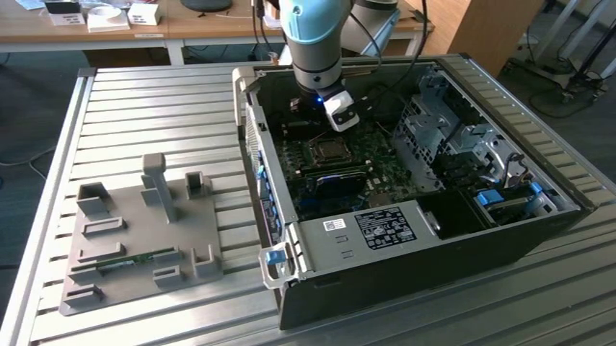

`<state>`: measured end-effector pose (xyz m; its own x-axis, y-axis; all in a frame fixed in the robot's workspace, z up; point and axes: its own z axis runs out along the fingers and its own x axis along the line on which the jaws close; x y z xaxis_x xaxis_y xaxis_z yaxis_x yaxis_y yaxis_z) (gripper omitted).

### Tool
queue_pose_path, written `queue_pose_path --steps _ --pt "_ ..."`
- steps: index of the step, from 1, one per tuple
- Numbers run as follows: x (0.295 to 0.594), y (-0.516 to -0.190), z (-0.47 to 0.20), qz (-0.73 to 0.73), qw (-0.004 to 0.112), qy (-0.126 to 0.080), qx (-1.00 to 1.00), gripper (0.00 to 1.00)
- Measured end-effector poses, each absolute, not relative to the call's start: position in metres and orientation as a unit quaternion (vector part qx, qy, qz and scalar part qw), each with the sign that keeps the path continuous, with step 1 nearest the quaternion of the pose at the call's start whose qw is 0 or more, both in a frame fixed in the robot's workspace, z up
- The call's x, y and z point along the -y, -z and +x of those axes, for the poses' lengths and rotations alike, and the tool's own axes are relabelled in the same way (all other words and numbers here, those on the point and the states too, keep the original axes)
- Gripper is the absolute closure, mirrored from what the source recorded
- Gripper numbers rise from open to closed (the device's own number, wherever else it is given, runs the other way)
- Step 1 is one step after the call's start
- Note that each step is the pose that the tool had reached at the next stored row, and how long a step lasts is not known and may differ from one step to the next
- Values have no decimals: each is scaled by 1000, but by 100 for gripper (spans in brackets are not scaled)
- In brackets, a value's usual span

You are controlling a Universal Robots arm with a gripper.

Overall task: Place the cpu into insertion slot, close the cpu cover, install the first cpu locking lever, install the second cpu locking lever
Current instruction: 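Install the first cpu locking lever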

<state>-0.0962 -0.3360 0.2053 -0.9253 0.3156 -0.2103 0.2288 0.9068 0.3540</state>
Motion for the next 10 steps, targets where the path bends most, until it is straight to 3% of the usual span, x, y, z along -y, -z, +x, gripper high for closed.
queue_pose_path --steps 10 --pt "336 -205 -95 140 133 -161 -968 89"
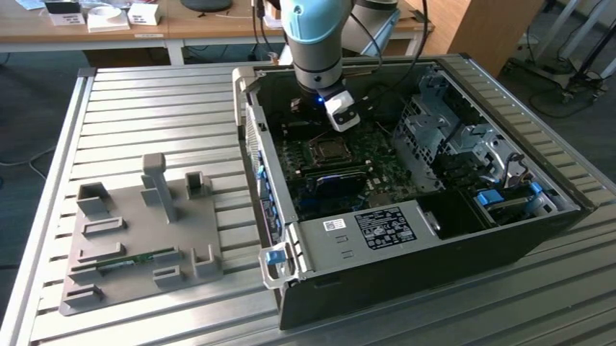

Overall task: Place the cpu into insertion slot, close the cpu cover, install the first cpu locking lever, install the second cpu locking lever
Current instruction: 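Install the first cpu locking lever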

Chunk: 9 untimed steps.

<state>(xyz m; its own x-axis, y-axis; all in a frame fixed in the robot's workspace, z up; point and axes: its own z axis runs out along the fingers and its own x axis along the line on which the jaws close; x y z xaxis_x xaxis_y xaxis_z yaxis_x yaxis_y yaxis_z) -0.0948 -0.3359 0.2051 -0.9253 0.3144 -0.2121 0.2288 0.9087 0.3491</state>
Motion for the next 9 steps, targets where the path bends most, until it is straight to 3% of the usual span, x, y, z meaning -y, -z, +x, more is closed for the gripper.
queue_pose_path --steps 9 --pt "336 -201 -95 140 133 -161 -968 89"
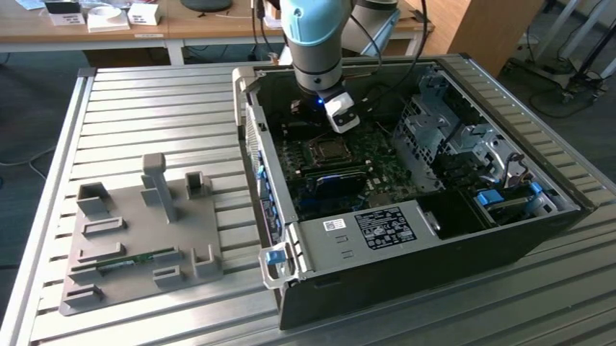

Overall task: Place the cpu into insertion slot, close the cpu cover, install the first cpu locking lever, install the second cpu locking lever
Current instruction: 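Install the first cpu locking lever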

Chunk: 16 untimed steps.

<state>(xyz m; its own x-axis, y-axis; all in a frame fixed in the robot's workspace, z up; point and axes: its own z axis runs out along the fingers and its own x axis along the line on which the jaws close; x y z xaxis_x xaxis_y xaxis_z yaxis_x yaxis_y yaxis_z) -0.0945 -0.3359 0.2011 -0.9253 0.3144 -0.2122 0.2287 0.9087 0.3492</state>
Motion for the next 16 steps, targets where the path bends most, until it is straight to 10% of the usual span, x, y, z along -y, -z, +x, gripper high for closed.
queue_pose_path --steps 16 --pt "334 -196 -92 140 133 -161 -968 89"
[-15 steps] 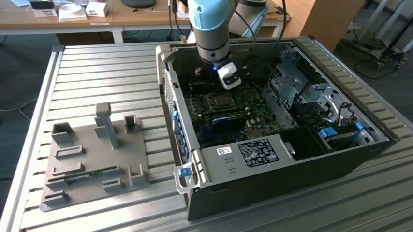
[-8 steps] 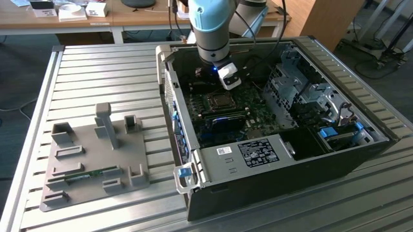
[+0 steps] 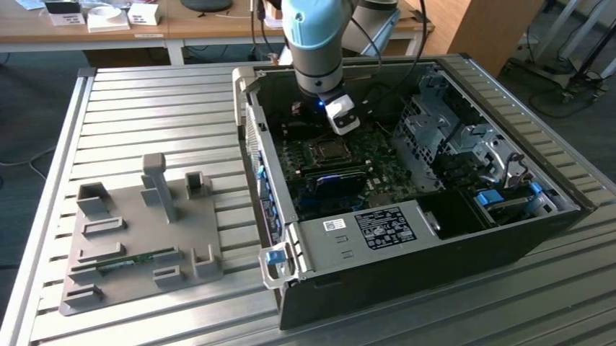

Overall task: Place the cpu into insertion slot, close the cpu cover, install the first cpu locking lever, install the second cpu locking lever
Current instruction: 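Install the first cpu locking lever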

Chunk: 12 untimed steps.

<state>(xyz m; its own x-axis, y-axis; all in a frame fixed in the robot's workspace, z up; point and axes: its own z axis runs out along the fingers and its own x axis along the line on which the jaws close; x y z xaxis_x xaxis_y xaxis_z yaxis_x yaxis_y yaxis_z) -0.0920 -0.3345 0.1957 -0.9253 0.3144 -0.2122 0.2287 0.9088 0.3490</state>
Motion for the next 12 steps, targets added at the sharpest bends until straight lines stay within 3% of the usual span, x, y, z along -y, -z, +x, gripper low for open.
queue_pose_path --steps 12 --pt "334 -194 -92 140 133 -161 -968 89"
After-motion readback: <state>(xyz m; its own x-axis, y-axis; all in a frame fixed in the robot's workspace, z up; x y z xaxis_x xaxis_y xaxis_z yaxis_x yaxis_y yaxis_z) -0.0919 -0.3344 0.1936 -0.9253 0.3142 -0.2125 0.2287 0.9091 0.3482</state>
